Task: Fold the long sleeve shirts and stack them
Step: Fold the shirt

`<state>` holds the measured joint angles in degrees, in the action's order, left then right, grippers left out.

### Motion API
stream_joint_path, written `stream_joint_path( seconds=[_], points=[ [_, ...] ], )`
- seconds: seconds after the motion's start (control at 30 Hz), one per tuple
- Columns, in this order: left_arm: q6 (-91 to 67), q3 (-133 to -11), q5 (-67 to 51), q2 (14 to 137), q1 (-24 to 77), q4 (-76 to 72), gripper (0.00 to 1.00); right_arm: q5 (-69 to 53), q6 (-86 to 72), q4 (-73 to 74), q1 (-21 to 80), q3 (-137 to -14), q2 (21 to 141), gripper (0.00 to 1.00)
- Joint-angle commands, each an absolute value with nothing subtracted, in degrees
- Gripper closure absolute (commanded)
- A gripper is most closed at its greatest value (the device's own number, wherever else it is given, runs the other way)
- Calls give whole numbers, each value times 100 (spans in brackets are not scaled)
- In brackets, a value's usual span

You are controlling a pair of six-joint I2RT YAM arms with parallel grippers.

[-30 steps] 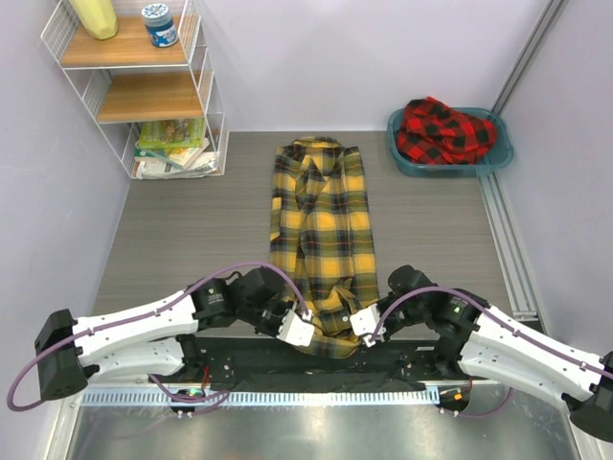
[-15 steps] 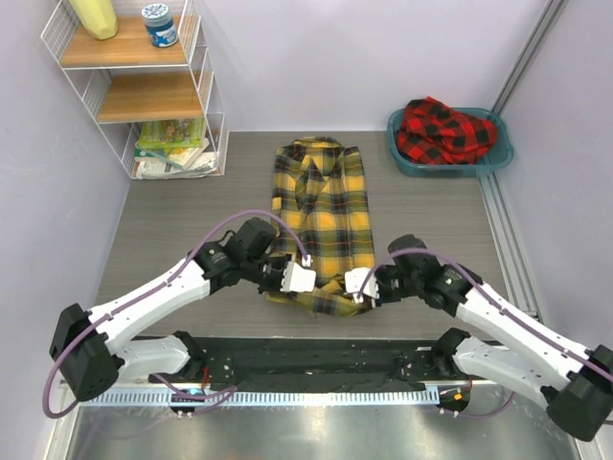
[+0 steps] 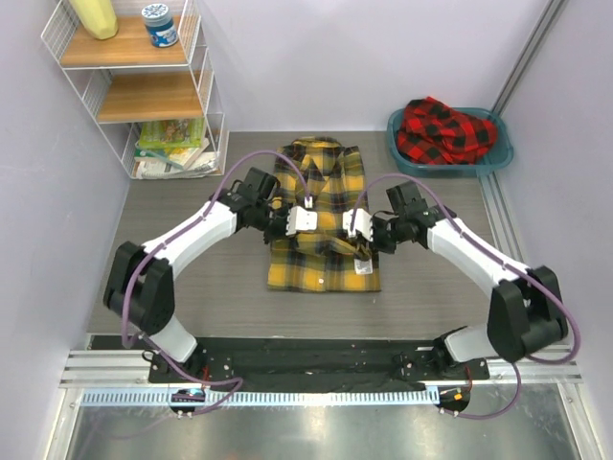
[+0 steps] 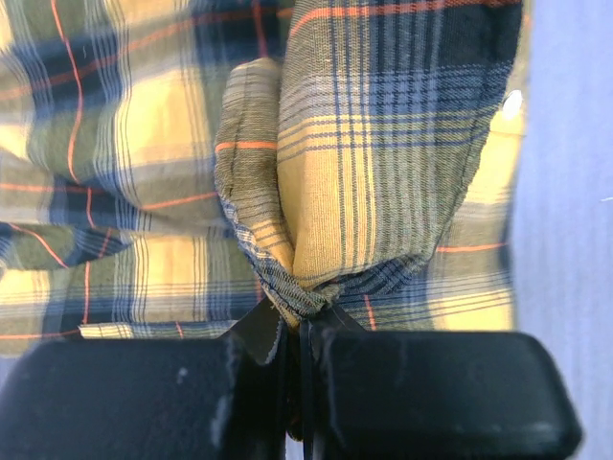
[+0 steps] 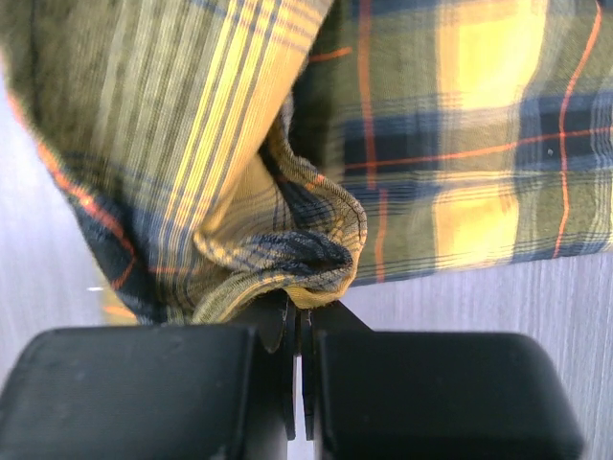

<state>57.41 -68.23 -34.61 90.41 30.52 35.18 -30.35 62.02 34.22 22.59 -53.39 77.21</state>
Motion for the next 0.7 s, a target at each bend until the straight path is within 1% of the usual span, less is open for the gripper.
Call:
stream_joint_path(
  seconds=[0.0,0.17,0.63,0.67],
  points=[
    [6091,-7347,-3744,9518,2778,3542,100,-3331,6627,3164,2031,-5870,8296,99],
    [6170,-7629,-3735,10037,2558,3463,100,-3366,6636,2936,1872,-6222,8955,99],
    [6354,-8217,-3621,10783,2408,3472,100,-3261,6574,2347,1705,-6416,9658,99],
    [6354,-8279,-3551,10845,2408,3480,100,-3217,6574,2321,1714,-6433,9711,96]
  ],
)
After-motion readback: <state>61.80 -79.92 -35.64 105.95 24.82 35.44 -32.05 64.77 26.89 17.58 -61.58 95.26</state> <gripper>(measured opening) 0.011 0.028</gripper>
